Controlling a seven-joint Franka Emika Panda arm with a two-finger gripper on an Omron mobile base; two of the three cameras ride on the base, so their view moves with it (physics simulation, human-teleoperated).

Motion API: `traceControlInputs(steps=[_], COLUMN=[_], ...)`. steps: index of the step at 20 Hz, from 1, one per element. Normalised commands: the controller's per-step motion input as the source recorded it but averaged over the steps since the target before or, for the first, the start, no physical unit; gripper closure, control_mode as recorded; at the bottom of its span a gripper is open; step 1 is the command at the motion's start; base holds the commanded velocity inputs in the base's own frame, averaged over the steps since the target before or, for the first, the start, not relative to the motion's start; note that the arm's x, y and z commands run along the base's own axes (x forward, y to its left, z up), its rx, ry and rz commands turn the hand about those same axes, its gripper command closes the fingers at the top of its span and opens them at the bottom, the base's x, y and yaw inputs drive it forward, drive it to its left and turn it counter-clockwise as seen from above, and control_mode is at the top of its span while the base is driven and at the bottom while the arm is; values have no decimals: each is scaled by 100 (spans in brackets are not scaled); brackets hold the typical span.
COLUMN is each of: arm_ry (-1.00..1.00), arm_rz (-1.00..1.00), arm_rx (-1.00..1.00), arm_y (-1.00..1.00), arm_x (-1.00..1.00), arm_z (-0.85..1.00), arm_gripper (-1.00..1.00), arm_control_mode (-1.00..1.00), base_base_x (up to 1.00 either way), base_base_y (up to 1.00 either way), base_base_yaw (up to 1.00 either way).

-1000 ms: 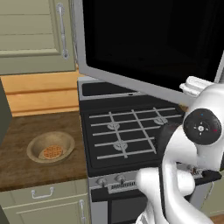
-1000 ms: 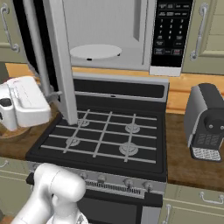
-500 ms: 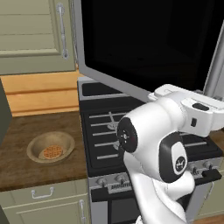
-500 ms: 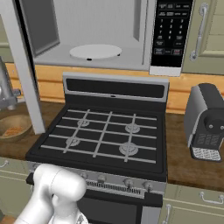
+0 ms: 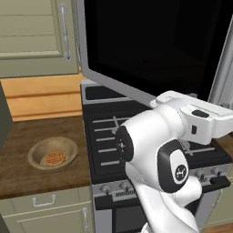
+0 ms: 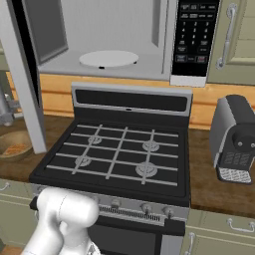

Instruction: Open the microwave, place the bowl with waffle inside the microwave, then close the microwave door and turn it on.

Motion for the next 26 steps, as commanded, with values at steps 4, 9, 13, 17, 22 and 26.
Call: traceControlInputs(steps=[4,9,13,17,22,26], arm_ry=[0,4,5,9,-1,7], arm_rz=[-5,-4,0,1,17,46], arm_rx=[0,-7,-10,-1,25,30], arm_y=[1,31,49,-22,-99,-76], arm_x=[-42,-66,-61,-55,-6,-3], arm_z=[21,21,11,8,0,-13], arm_gripper=[-100,-100,-100,-100,-100,-100], arm_control_mode=[-100,-100,-100,-100,-100,-100], base_base_x=[0,0,0,0,0,0], base_base_y=[0,0,0,0,0,0], base_base_yaw=[0,0,0,0,0,0])
